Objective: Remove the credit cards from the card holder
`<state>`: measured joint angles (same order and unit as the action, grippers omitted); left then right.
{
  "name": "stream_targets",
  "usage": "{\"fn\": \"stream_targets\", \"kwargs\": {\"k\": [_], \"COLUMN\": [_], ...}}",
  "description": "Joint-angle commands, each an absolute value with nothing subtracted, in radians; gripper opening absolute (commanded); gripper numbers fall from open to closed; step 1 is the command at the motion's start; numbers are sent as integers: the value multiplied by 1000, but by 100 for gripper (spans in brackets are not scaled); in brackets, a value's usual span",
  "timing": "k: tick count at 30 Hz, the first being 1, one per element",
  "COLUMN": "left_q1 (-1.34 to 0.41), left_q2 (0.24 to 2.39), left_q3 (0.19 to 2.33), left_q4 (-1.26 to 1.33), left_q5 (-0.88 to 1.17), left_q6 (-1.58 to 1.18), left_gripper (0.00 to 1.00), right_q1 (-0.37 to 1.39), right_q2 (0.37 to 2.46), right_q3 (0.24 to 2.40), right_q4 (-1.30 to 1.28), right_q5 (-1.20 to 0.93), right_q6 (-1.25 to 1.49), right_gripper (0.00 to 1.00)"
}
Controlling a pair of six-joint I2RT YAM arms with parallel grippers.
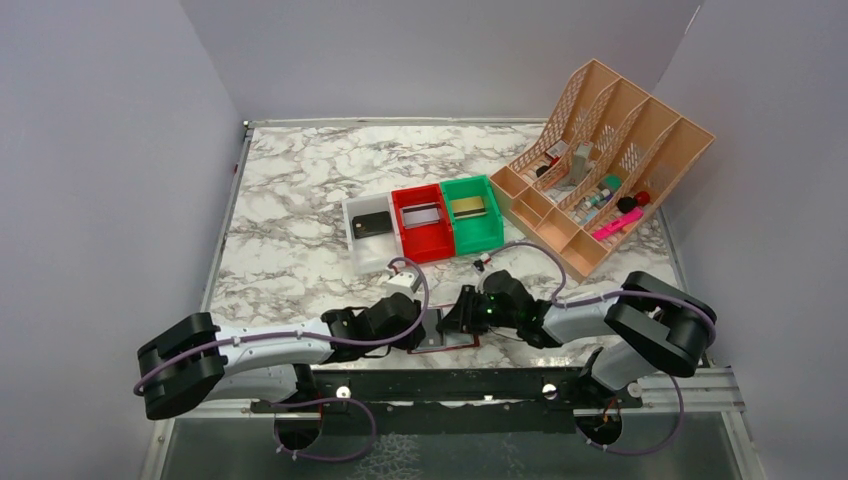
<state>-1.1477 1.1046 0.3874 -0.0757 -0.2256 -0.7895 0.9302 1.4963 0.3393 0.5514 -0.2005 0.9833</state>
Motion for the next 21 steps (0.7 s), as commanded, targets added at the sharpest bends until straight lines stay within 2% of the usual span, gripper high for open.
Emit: {"fn": "stream_targets", "kwargs": {"k": [1,11,14,18,21], "left_q1": [-1151,-1151,-1151,-1152,-1151], "left_q2": [1137,1304,1326,1297,1261], "left_q3": [377,443,445,419,389], "left_q4": [32,8,5,-11,16], "left_q5": [-190,-193,-194,-213,-200], "left_q6": [-765,-726,-743,-777,-788], "left_gripper": [28,0,0,0,0], "right_q1": [937,936,936,937,937], "right_q2": [1565,1631,1627,1594,1563], "right_q3": [298,310,340,355,361], "right_q4": [539,613,590,508,448], "right_q5": [-208,-272,-302,-254,-194], "right_q6": [1033,1045,1035,1062,1062], "right_gripper": [25,22,26,36,36]}}
